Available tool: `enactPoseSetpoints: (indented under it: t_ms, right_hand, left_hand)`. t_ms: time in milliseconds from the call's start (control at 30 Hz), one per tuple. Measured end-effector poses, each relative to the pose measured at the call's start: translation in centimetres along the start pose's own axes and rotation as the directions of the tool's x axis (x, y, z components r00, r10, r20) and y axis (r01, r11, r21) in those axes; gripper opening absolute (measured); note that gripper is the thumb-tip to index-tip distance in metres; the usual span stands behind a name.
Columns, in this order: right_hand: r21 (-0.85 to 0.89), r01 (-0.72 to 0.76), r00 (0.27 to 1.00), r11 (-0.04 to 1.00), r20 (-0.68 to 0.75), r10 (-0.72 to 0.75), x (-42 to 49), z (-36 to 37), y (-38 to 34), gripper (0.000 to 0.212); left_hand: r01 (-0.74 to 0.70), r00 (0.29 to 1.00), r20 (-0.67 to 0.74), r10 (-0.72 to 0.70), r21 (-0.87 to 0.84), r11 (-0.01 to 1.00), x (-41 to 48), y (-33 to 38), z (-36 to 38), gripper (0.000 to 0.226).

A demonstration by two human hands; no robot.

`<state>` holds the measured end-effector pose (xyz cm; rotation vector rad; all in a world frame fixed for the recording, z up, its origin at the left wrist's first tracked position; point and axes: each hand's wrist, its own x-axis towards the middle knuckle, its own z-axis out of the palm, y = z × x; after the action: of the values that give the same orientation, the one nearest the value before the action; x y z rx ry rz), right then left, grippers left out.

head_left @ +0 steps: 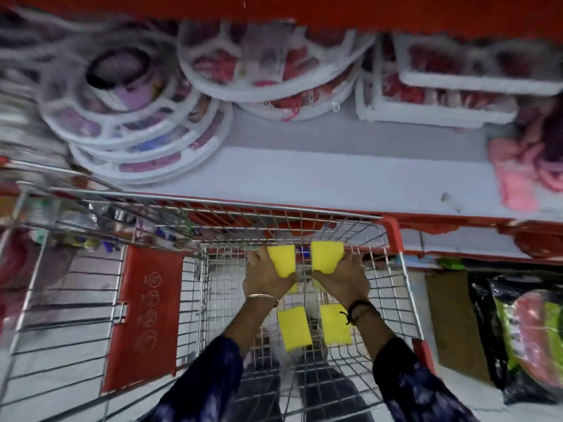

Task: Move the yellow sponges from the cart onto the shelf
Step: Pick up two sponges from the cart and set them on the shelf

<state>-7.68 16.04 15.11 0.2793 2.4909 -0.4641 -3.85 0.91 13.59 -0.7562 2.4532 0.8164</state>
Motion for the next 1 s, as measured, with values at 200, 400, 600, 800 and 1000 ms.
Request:
enactPoseSetpoints:
  t_ms: [200, 400, 600, 800, 1000]
  right_hand:
    - [0.049, 0.091, 0.994, 0.995, -0.062, -0.088, -4.2, -7.1, -2.0, 0.105]
    - [0.091, 0.212, 0.973, 0.973, -0.107, -0.202, -8.2, -14.4, -4.7, 0.103]
    - [0.112, 0.324, 0.931, 0.939, -0.216, -0.295, -11.1, -21.7, -7.7, 0.096]
    - [0.114, 0.451, 0.85, 0.885, -0.359, -0.386, -12.0, -28.2, -11.1, 0.102]
    - [0.14, 0.484, 0.789, 0.864, -0.497, -0.362, -11.5, -34.4, -15.2, 0.081]
  left_hand:
    - [-0.097, 0.991, -0.1, 0.093, -0.03, 0.995, -3.4, 2.9, -6.4, 0.108]
    - [-0.191, 0.965, -0.191, 0.181, -0.03, 0.981, -6.8, 7.0, -14.1, 0.1]
    - [-0.262, 0.93, -0.264, 0.255, 0.006, 0.965, -9.8, 11.5, -22.3, 0.105]
    - [-0.332, 0.871, -0.375, 0.317, 0.025, 0.943, -11.3, 15.9, -29.8, 0.096]
    - [-0.349, 0.839, -0.419, 0.349, 0.079, 0.934, -8.2, 20.8, -35.6, 0.101]
